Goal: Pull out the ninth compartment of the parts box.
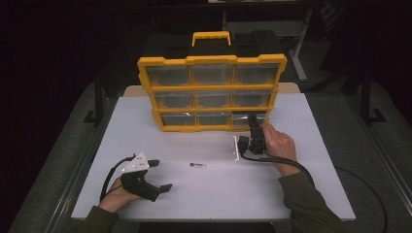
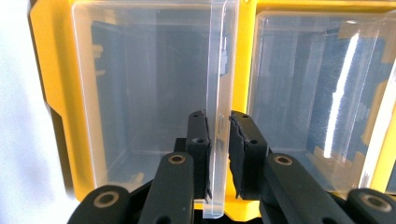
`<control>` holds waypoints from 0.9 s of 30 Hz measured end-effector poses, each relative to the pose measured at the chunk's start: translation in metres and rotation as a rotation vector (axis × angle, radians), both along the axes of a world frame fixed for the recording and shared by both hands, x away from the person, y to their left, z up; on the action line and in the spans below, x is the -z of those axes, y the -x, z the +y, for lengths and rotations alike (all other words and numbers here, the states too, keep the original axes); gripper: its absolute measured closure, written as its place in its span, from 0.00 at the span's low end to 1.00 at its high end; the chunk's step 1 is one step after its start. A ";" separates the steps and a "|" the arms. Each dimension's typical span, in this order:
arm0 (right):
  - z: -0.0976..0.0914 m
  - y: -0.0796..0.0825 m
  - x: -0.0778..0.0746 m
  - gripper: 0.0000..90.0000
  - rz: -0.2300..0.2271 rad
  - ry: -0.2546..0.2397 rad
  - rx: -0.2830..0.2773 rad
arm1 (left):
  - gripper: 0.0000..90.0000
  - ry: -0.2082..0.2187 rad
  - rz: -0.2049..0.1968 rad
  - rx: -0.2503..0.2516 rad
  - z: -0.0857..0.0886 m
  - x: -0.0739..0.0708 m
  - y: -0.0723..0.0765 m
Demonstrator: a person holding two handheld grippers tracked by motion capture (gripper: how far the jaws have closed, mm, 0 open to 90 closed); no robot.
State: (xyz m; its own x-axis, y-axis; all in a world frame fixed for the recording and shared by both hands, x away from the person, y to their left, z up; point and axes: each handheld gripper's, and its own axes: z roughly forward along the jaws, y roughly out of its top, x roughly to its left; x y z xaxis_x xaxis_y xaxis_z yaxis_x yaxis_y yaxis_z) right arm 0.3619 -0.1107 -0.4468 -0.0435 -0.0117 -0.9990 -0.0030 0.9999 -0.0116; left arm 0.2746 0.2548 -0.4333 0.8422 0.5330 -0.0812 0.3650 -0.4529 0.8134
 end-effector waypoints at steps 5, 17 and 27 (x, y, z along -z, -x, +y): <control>0.000 0.002 0.000 0.87 0.006 0.011 -0.001 | 0.00 0.003 0.000 -0.001 0.000 0.000 0.000; 0.001 0.010 0.000 0.87 0.010 0.011 -0.006 | 0.00 0.008 0.000 -0.003 0.000 0.000 0.000; 0.002 0.015 0.000 0.87 0.014 0.006 -0.008 | 0.00 0.010 0.000 -0.005 0.000 0.000 0.000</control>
